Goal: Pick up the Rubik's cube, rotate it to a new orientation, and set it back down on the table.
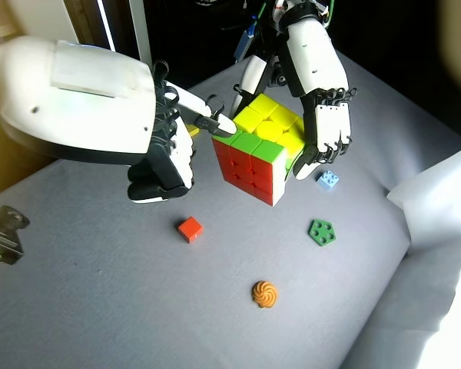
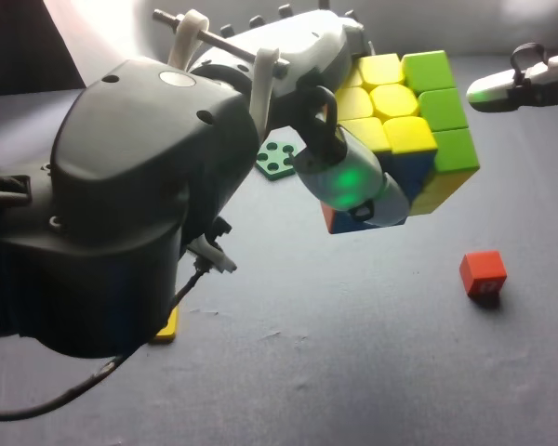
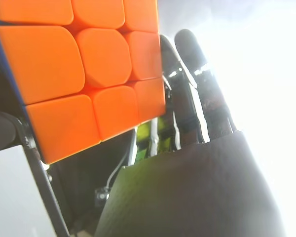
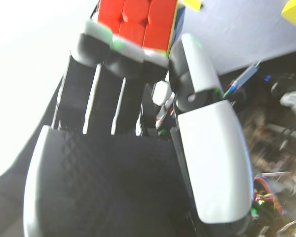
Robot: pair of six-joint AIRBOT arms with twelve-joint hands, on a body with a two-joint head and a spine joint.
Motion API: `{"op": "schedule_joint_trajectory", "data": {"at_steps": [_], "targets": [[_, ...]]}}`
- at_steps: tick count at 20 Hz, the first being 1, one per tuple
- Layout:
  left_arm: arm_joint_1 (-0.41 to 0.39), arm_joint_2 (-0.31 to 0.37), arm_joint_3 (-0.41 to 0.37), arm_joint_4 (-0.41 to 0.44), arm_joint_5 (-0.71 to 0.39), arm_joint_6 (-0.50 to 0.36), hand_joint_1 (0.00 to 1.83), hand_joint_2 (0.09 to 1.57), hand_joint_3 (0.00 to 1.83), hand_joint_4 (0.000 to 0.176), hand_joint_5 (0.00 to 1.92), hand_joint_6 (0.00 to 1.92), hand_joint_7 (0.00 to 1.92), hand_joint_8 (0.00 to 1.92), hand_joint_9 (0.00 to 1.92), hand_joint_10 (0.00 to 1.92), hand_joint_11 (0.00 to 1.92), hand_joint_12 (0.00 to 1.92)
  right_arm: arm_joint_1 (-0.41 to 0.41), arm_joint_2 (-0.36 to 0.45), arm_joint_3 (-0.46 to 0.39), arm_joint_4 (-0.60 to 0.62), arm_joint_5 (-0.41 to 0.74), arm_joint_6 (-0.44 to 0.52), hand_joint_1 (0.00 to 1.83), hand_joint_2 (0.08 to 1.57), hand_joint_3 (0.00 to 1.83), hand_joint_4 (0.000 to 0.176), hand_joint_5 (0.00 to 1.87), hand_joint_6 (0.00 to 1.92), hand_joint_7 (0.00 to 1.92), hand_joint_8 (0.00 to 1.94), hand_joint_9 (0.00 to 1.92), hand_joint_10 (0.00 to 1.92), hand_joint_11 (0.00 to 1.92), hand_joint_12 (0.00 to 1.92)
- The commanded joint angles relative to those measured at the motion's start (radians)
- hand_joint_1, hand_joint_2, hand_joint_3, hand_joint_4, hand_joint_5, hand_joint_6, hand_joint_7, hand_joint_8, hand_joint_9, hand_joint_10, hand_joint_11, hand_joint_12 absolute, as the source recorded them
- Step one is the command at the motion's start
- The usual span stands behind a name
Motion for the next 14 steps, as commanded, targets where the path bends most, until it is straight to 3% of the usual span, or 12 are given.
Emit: {"op": "schedule_joint_trajectory", "data": {"at_steps": [1,4,6,9,11,14], "targets": [[-0.003,0.009,-0.004,0.099,0.008,-0.010,1.20,1.23,0.00,0.000,0.95,1.03,0.55,1.54,0.48,0.92,0.23,1.23,0.016,0.007,-0.001,0.048,0.013,0.042,1.15,1.26,0.00,0.000,0.24,0.00,0.96,1.88,1.02,1.92,0.97,1.92],[0.033,0.012,-0.004,0.145,0.051,-0.037,1.21,1.22,0.00,0.000,0.96,0.99,0.59,1.55,0.51,0.97,0.29,1.28,0.036,0.033,-0.002,-0.036,0.019,0.244,1.16,1.27,0.00,0.000,0.22,0.00,0.97,1.84,1.03,1.92,0.97,1.92],[0.064,0.011,-0.004,0.195,0.066,-0.077,1.21,1.22,0.00,0.000,0.97,0.97,0.59,1.54,0.51,0.95,0.29,1.25,0.040,0.053,-0.006,-0.039,0.003,0.294,1.16,1.25,0.00,0.000,0.24,0.01,0.99,1.84,1.03,1.92,0.98,1.92],[0.118,0.010,0.001,0.272,0.075,-0.150,1.18,1.26,0.00,0.000,0.89,1.10,0.51,1.62,0.43,1.01,0.26,1.28,0.072,0.084,-0.046,-0.111,-0.038,0.294,1.18,1.25,0.00,0.000,0.23,0.00,0.97,1.79,1.00,1.92,0.96,1.92],[0.149,0.008,0.010,0.319,0.092,-0.194,1.20,1.24,0.00,0.000,0.93,1.01,0.55,1.60,0.46,1.07,0.27,1.31,0.079,0.091,-0.075,-0.171,-0.038,0.293,1.20,1.23,0.00,0.000,0.23,0.00,0.98,1.86,1.04,1.92,1.01,1.92],[0.193,0.008,0.023,0.375,0.126,-0.233,1.20,1.23,0.00,0.000,0.95,1.04,0.58,1.52,0.56,0.96,0.35,1.24,0.081,0.092,-0.093,-0.209,-0.027,0.293,1.18,1.25,0.00,0.000,0.26,0.01,0.98,1.84,1.03,1.92,0.98,1.92]]}}
